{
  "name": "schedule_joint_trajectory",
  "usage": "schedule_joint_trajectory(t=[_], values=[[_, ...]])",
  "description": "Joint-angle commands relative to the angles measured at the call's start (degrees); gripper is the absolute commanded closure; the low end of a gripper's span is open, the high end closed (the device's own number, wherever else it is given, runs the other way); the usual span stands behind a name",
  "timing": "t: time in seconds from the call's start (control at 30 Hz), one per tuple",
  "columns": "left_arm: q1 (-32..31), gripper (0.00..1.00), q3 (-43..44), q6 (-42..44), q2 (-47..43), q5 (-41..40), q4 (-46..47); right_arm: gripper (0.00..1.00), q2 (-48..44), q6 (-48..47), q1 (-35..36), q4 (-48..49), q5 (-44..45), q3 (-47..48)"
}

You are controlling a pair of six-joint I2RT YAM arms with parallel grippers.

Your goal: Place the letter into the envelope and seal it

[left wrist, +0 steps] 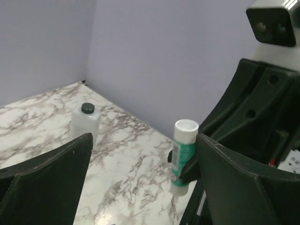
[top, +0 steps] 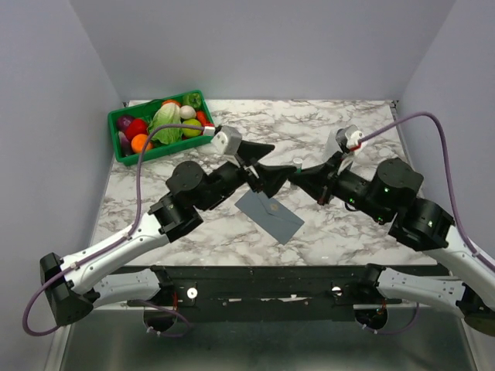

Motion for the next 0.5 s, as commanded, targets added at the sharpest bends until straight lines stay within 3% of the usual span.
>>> schedule_joint_trajectory(t=[0.0,0.2,0.47], values=[[4.2,0.10,-9.1,-8.7,-4.8,19.6,19.4,0.99,-5.3,-3.6,0.2,5.2,-16.3,-4.5],[5.6,0.35,-12.4,-17.0,-4.0,30.7,25.8,0.99,-7.1,-2.9,0.2,4.0,-22.5,-6.3],[5.6,0.37,-12.4,-20.9,-3.9,34.0,30.0,0.99,-5.1,-2.7,0.3,2.8,-25.8,-6.4]])
